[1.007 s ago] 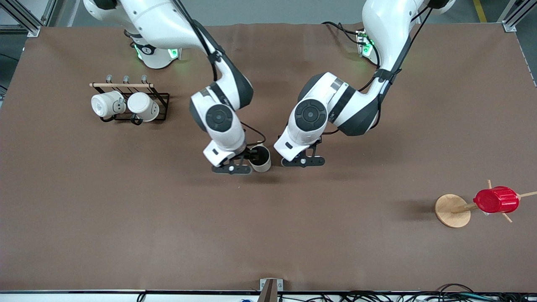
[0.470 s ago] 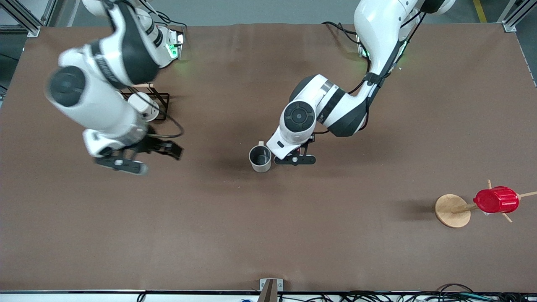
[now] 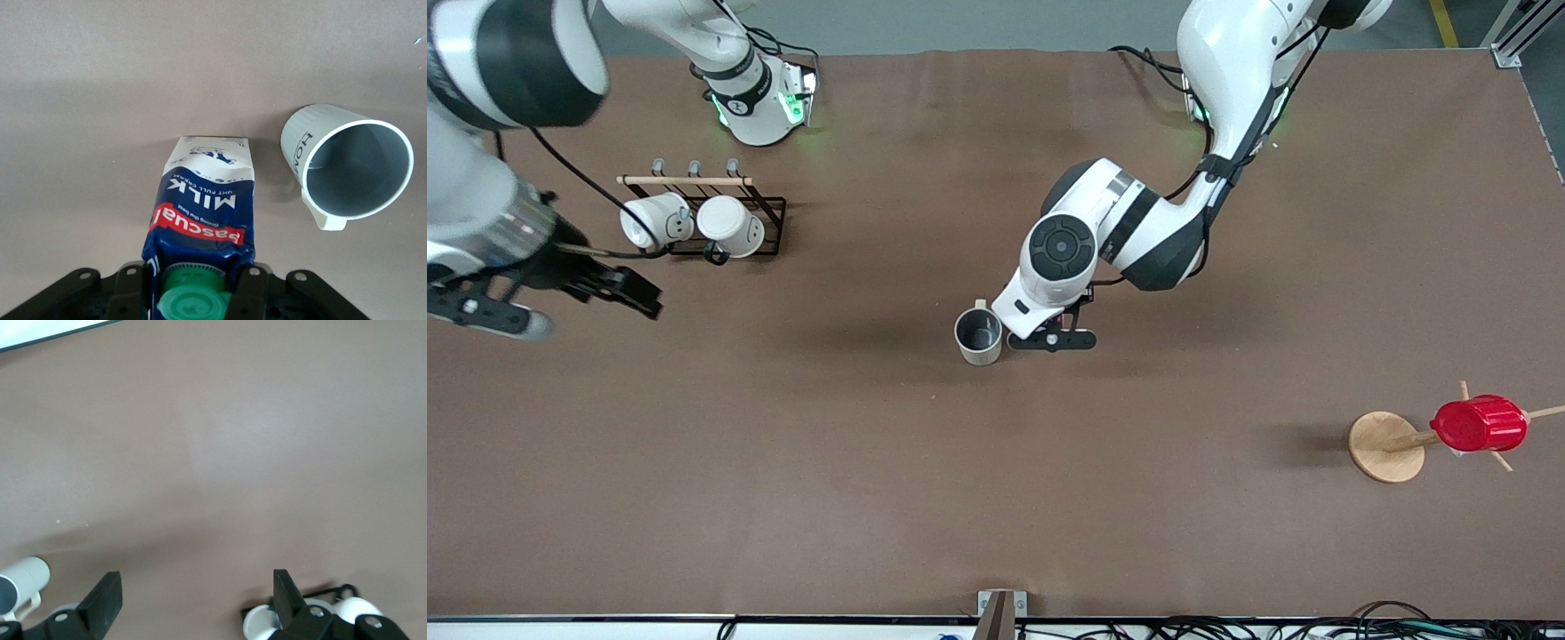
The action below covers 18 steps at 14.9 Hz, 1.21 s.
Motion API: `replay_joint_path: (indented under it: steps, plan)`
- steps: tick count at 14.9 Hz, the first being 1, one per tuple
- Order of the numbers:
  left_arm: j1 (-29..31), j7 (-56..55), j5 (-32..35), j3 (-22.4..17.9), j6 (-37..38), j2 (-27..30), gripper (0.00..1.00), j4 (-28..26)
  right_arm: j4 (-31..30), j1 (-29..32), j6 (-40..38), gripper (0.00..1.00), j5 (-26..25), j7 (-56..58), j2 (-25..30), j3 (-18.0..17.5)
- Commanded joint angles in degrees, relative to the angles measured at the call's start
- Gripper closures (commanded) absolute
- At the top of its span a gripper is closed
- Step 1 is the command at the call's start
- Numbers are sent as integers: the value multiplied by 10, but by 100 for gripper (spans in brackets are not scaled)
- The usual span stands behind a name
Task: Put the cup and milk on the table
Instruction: 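Place the milk carton beside the mug with the left gripper while the right gripper withdraws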
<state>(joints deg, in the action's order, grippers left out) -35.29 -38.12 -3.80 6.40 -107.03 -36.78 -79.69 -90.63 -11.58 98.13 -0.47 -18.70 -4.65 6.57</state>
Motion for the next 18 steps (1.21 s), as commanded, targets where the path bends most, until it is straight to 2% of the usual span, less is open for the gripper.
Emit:
replay_joint_path:
  steps: [1, 2, 4, 6, 8, 9, 13, 16, 18]
  plan:
    - [-2, -5, -7, -4, -6, -5, 16, 16, -19, 48, -35, 0, -8, 63, 52, -12]
    - [-3, -3, -2, -5, -6, 0, 0, 16, -19, 60, -51, 0, -8, 81, 62, -12]
    - [-2, -5, -2, -5, -6, 20, 0, 14, -19, 86, -84, 0, -8, 108, 78, -13]
    - [3, -20, -2, -5, 6, 63, 0, 6, -18, 125, -103, 0, -4, 129, 82, -23]
    - [10, -24, -1, -7, 37, 114, 0, -10, -11, 180, -115, 0, -2, 156, 83, -63]
    - [20, -22, 0, -7, 46, 138, 0, -23, -3, 188, -114, 0, -3, 162, 82, -73]
    - [72, 15, 7, -6, 46, 257, 0, -119, 48, 184, -113, 0, -3, 155, 65, -74]
    - [122, 69, 8, -6, 46, 348, 0, -198, 51, 177, -111, 0, -5, 163, 63, -70]
    - [171, 109, 8, -4, 48, 390, 0, -223, 52, 165, -113, 0, -9, 162, 63, -67]
